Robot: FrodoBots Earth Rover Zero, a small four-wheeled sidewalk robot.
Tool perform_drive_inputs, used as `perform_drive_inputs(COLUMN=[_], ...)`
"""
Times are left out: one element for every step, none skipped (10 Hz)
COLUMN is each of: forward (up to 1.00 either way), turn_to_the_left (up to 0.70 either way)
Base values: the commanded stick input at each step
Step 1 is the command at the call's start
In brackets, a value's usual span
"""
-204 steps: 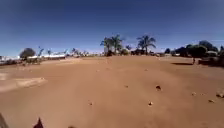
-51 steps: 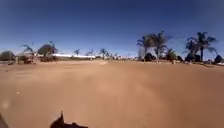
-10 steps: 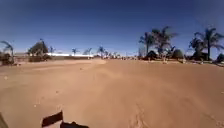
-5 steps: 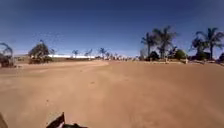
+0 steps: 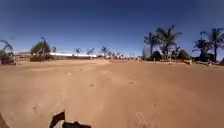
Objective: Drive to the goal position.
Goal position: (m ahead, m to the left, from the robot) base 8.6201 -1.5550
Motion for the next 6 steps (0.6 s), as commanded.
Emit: perform_drive_inputs(forward=[0.70, 0.70, 0.70, 0.70, 0.70, 0.70], turn_to_the_left=[0.00, 0.00, 0.00, 0.00, 0.00, 0.00])
